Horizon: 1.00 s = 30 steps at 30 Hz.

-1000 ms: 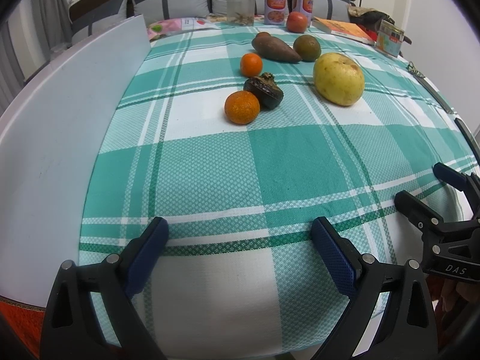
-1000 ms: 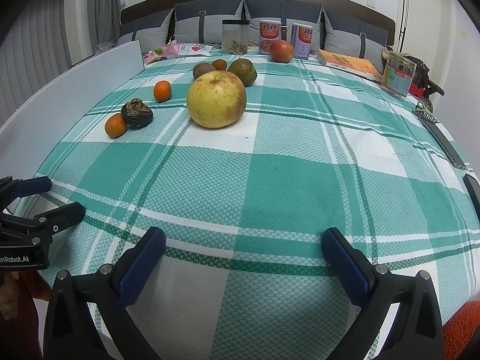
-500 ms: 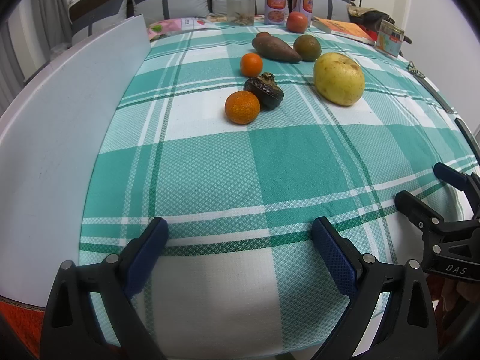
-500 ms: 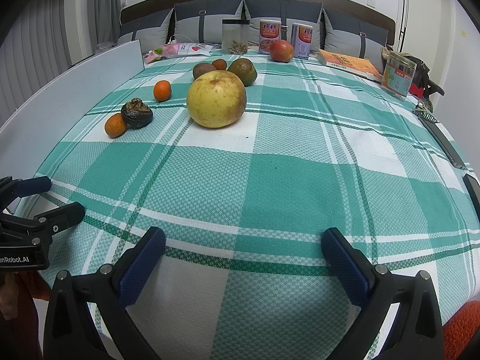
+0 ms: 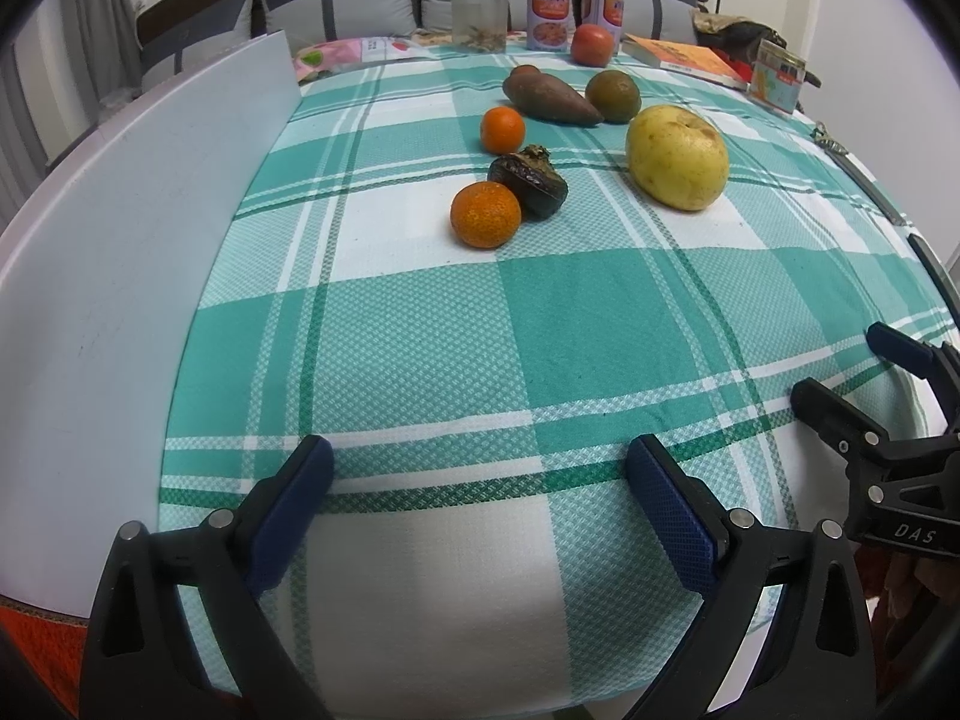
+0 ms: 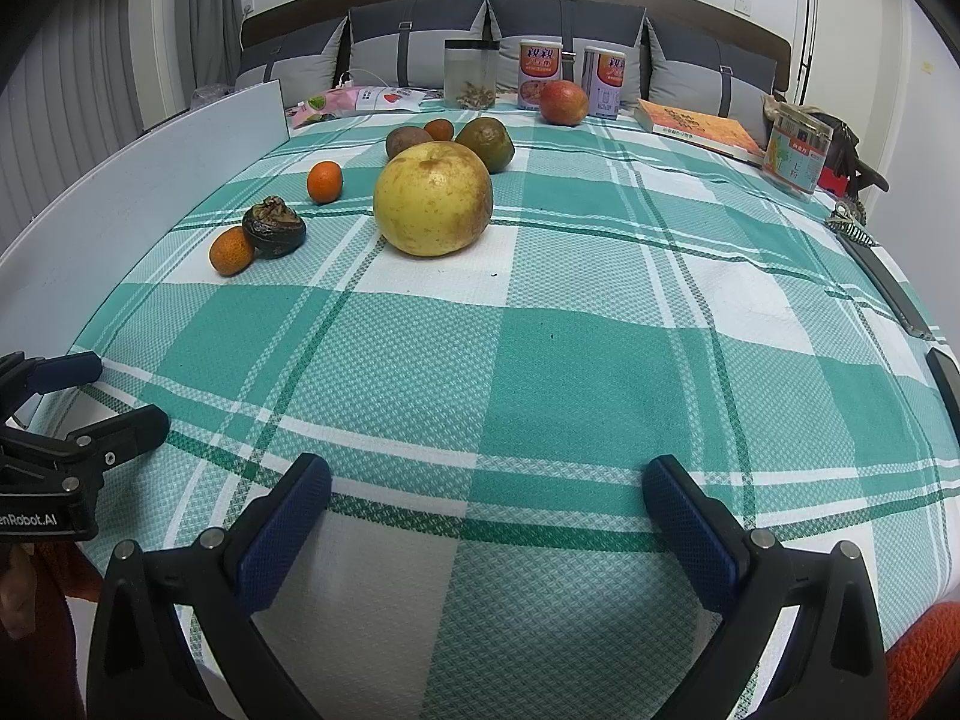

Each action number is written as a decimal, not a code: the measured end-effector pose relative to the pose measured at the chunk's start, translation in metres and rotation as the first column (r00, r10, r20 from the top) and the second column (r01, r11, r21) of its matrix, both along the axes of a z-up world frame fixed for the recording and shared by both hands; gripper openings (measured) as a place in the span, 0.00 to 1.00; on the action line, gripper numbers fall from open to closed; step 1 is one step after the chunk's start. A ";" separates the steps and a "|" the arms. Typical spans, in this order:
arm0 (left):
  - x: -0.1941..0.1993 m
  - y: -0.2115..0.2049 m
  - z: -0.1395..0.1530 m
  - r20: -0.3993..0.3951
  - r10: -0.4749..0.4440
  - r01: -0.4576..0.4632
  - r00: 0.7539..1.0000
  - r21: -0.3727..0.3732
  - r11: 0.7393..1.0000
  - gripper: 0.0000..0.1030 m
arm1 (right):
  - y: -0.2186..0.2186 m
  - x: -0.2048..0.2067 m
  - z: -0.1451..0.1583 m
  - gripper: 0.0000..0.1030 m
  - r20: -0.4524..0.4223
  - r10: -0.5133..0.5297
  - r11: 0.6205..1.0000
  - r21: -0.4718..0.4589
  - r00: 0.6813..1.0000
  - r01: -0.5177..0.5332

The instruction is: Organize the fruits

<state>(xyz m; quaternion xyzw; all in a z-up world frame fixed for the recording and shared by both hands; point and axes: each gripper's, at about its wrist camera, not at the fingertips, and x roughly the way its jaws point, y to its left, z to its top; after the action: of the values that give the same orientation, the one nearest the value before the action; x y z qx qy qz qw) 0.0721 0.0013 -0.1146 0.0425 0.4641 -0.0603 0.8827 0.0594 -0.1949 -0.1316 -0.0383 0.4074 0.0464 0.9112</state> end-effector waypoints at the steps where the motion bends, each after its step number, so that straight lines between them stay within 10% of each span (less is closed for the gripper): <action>1: 0.000 0.000 0.000 0.000 -0.002 0.002 1.000 0.000 1.000 0.97 | 0.000 0.000 0.000 1.00 -0.001 0.000 1.000 0.000 1.000 0.000; 30: 0.000 0.001 0.001 0.005 0.000 0.000 1.000 -0.002 1.000 0.97 | 0.001 -0.001 0.000 1.00 -0.005 -0.001 1.000 -0.001 1.000 0.001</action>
<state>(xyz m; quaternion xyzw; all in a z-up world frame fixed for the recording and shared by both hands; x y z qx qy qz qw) 0.0719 0.0024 -0.1140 0.0420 0.4616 -0.0606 0.8840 0.0585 -0.1944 -0.1318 -0.0387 0.4099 0.0460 0.9101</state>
